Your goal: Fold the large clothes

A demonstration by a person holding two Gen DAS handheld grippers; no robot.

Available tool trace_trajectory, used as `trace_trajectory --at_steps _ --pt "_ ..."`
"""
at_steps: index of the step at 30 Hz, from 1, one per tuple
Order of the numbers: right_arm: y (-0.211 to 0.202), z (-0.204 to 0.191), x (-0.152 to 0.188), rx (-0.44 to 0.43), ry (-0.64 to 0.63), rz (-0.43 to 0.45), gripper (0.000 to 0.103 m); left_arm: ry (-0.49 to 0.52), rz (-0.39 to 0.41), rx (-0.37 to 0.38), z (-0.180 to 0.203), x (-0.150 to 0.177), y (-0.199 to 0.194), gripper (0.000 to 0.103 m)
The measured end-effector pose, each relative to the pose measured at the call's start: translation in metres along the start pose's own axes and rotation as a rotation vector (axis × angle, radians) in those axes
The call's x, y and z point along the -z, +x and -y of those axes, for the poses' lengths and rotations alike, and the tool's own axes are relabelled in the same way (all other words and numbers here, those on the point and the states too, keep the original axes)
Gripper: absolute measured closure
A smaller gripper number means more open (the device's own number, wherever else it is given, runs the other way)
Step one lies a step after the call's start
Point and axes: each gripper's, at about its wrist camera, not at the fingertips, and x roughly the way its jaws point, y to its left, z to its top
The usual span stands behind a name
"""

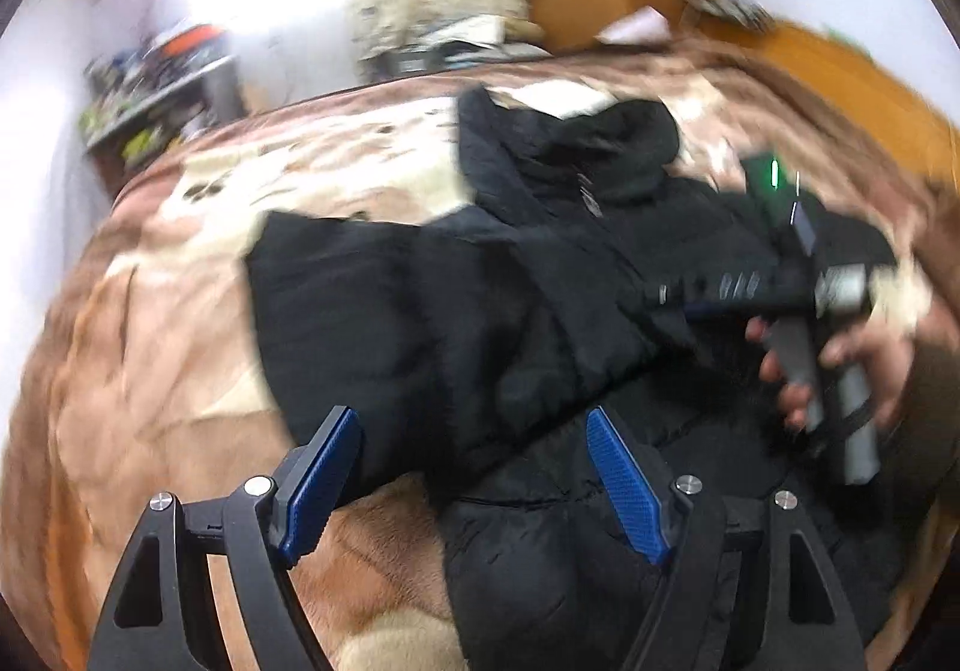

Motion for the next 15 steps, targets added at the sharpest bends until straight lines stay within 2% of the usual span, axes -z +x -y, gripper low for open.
trace_trajectory --at_steps 2,5,8,10,12,15 --pt "0.006 -0.004 -0.006 0.022 0.004 0.002 0.015 -0.077 0.002 -0.027 -0.021 -0.009 -0.006 0.025" --pt "0.002 -0.007 -0.01 -0.051 -0.003 -0.003 0.056 -0.134 -0.01 -0.087 -0.043 -0.018 -0.002 0.024" --pt "-0.01 -0.008 -0.012 -0.038 -0.026 0.032 0.083 -0.166 -0.01 -0.113 -0.049 -0.023 0.01 0.024" --pt "-0.023 -0.002 -0.014 -0.06 -0.012 0.061 0.089 -0.192 -0.012 -0.096 -0.05 -0.025 0.016 0.024" --pt "-0.042 0.004 -0.017 -0.037 -0.026 0.105 0.093 -0.197 -0.019 -0.105 -0.048 -0.028 0.021 0.024" --pt "-0.078 0.017 -0.024 0.02 -0.054 0.175 0.095 -0.196 -0.022 -0.077 -0.041 -0.032 0.028 0.024"
